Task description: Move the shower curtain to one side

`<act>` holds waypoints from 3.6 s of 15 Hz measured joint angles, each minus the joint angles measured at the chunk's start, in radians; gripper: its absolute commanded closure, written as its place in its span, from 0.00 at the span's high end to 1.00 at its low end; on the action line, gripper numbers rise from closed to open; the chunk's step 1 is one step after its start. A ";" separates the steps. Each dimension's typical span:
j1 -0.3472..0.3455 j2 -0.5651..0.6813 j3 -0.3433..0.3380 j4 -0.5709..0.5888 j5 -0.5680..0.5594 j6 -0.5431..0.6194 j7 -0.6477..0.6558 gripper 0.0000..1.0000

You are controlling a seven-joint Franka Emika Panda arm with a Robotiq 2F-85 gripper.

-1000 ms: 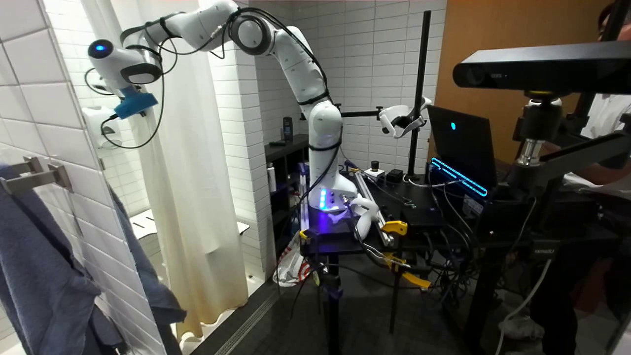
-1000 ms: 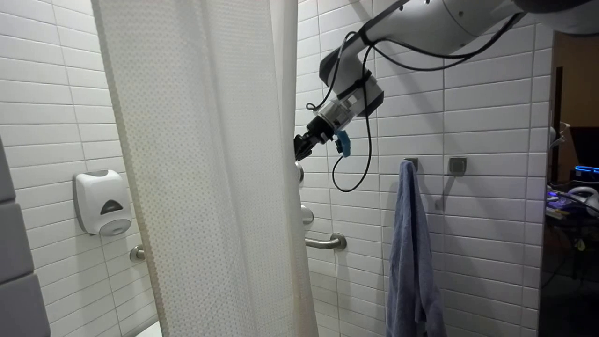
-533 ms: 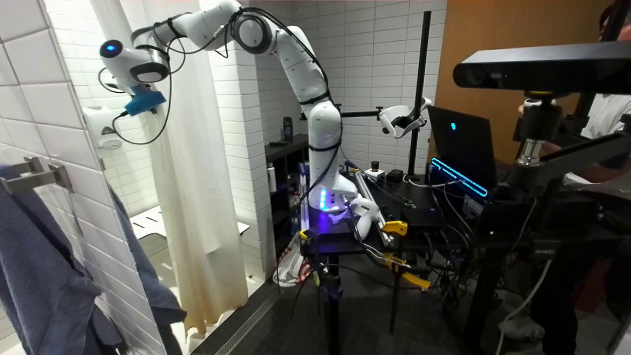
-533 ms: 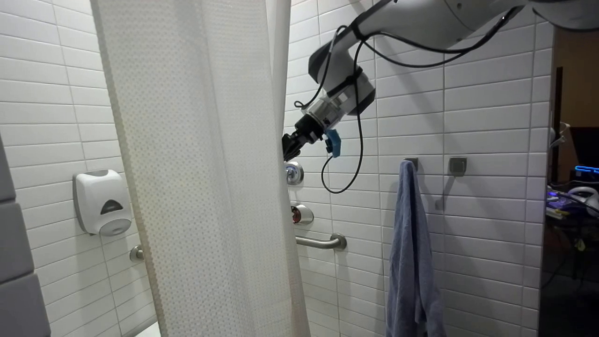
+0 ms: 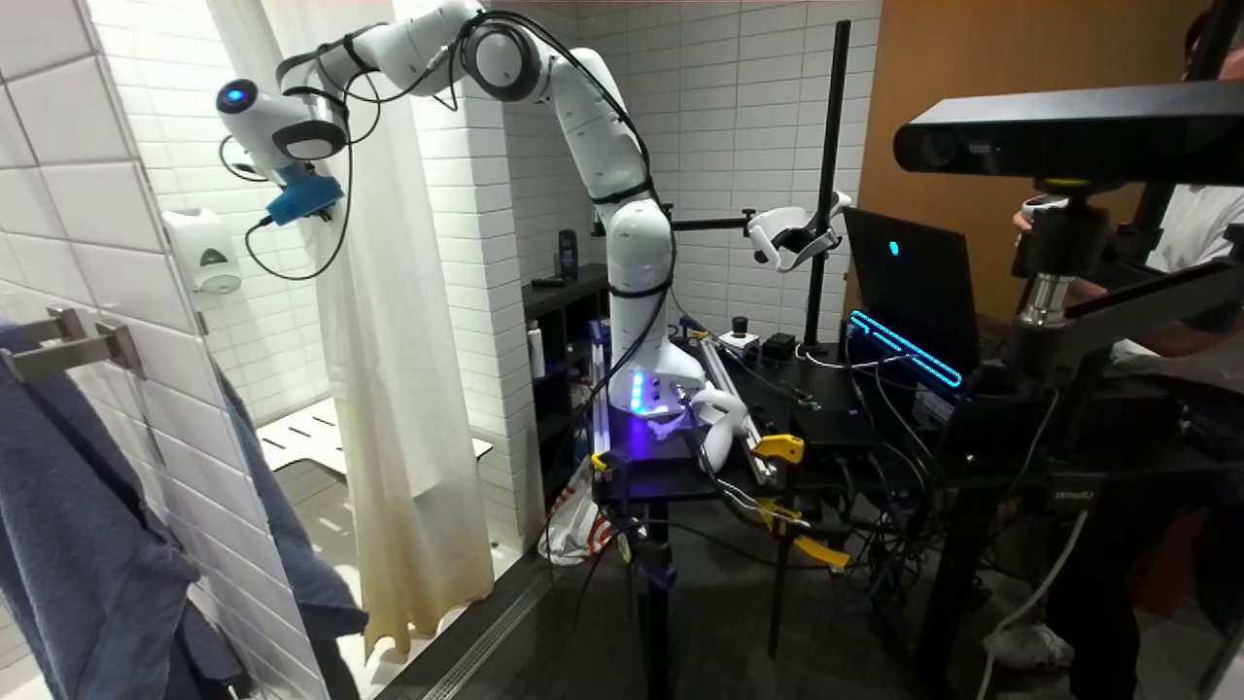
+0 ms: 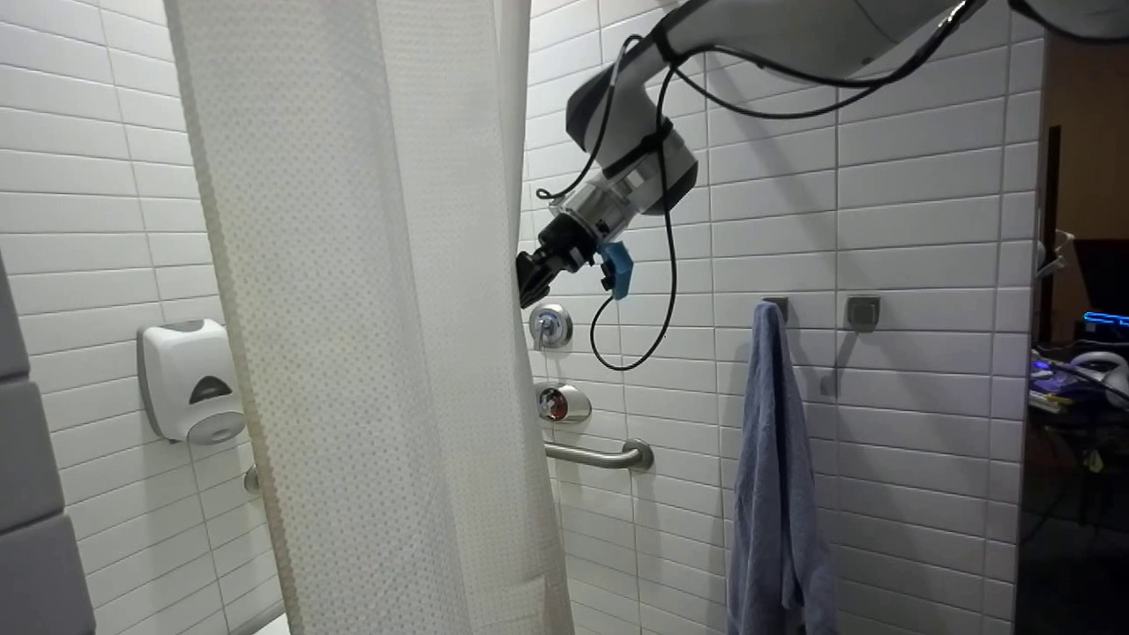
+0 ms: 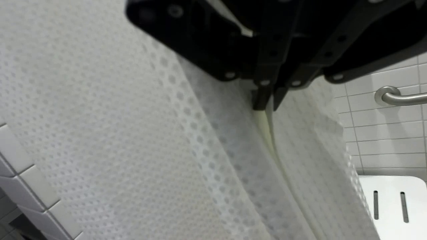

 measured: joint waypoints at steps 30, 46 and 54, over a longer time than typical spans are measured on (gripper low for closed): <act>0.086 -0.151 0.001 -0.177 -0.002 -0.054 0.021 0.02; 0.085 -0.150 0.000 -0.178 -0.002 -0.056 0.021 0.01; 0.063 -0.149 -0.010 -0.179 0.028 -0.112 -0.044 0.01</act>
